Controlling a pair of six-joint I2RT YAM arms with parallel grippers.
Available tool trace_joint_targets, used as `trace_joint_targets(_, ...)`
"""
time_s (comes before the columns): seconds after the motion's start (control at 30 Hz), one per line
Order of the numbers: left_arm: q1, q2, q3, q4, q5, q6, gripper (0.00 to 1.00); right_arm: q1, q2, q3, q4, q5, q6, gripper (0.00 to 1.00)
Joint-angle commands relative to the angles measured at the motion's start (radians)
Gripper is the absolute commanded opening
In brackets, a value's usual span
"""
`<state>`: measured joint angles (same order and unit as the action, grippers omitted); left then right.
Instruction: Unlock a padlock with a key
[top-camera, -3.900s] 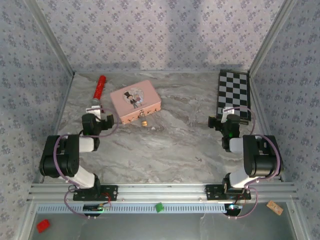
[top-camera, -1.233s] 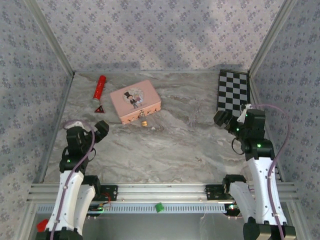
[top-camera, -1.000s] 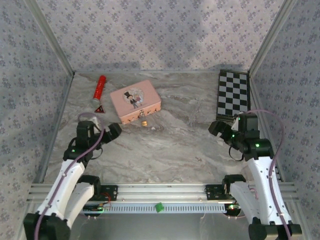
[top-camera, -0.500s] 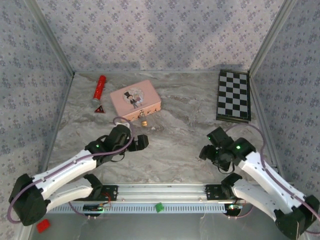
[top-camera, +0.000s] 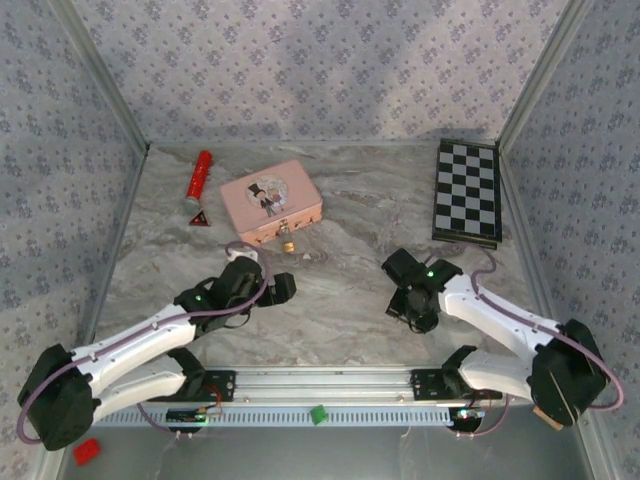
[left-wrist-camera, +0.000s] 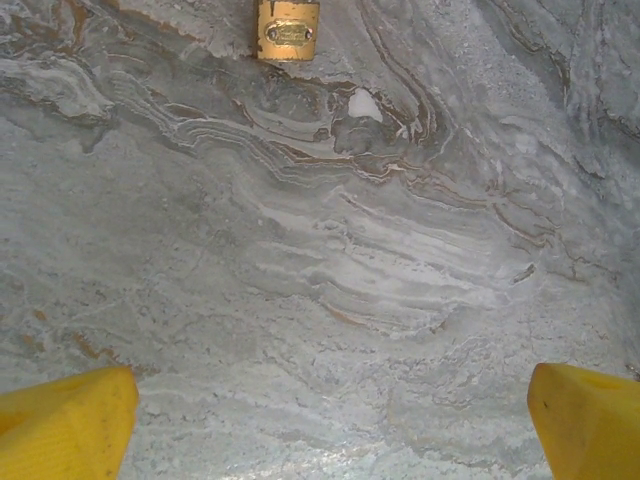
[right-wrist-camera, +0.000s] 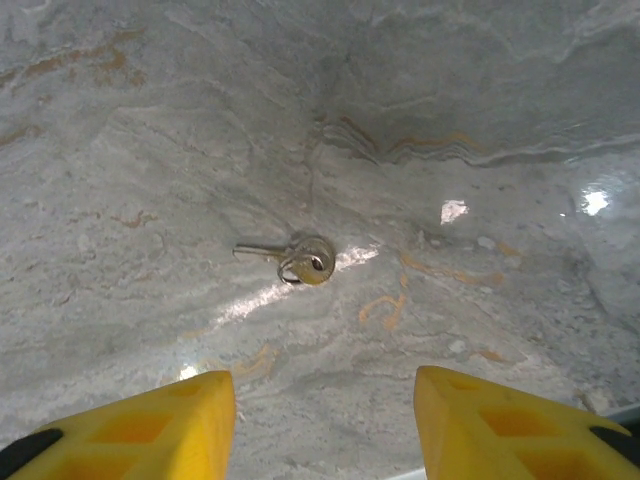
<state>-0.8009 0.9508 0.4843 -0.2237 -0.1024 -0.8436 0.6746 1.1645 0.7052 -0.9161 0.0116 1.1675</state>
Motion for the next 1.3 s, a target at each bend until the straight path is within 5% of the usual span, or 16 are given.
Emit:
trace_joint_targets(0.0,-0.007,-0.023,-0.002,0.016,-0.029,-0.002,1.00,-0.003,0.072,0.027,0.040,0.007,0.012,0.49)
trace_joint_targets(0.5,-0.006,-0.023,-0.012,0.012,-0.054,0.010,1.00,-0.004,0.236,0.054,0.054,0.024,-0.019,0.30)
trace_joint_targets(1.27,-0.007,0.005,-0.010,0.021,-0.039,0.009,1.00,-0.007,0.276,0.002,0.091,0.048,-0.028,0.24)
